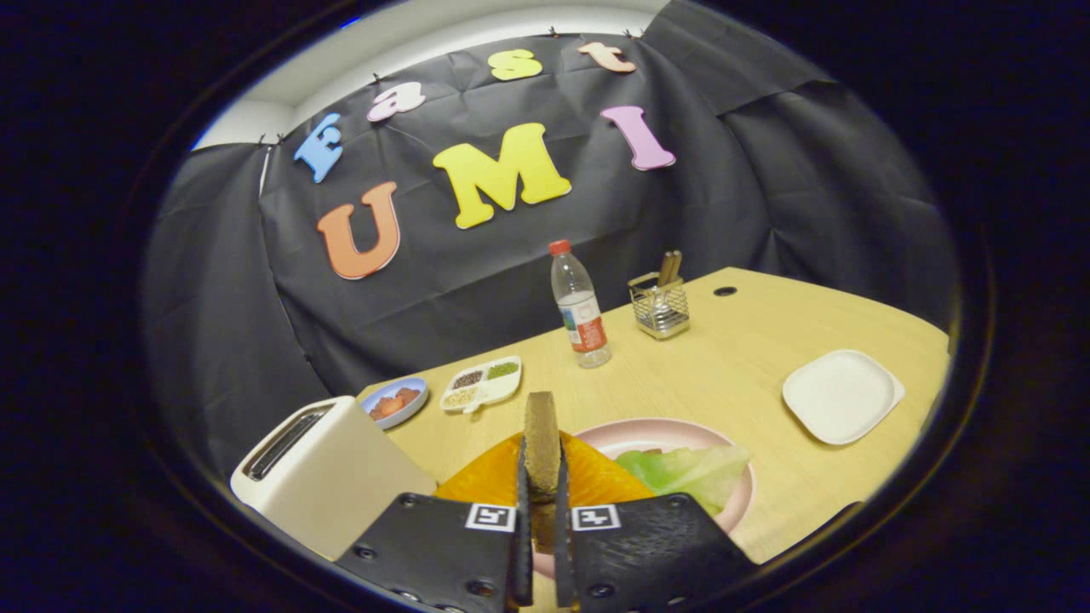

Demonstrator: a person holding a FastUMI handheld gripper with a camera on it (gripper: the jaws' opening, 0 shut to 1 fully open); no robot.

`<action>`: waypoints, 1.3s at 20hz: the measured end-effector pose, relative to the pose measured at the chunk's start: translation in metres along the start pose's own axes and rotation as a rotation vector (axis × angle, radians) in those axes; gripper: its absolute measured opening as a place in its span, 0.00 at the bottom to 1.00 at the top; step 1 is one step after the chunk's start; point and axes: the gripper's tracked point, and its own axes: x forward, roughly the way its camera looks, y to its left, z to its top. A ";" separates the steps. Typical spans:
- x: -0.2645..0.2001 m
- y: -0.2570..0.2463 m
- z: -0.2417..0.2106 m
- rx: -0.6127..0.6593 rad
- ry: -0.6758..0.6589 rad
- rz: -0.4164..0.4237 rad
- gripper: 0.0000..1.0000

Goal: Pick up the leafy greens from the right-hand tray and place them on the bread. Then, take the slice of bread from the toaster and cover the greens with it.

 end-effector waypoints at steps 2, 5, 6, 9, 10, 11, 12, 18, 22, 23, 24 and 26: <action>-0.002 -0.013 0.001 -0.024 0.001 -0.029 0.15; -0.002 -0.027 -0.007 -0.050 0.027 -0.048 0.22; -0.003 -0.033 -0.009 -0.055 0.038 -0.058 0.22; 0.003 -0.046 -0.023 -0.055 0.095 -0.068 0.39; 0.004 -0.049 -0.027 -0.054 0.113 -0.070 0.45; 0.004 -0.053 -0.028 -0.056 0.120 -0.075 0.50; 0.004 -0.056 -0.026 -0.060 0.118 -0.080 0.56; -0.011 -0.065 -0.002 -0.090 0.050 -0.100 0.80; -0.037 -0.067 0.037 -0.152 -0.061 -0.108 0.94; -0.046 -0.067 0.049 -0.177 -0.098 -0.106 0.94; -0.056 -0.066 0.063 -0.204 -0.136 -0.106 0.96; -0.078 -0.066 0.089 -0.252 -0.205 -0.105 0.96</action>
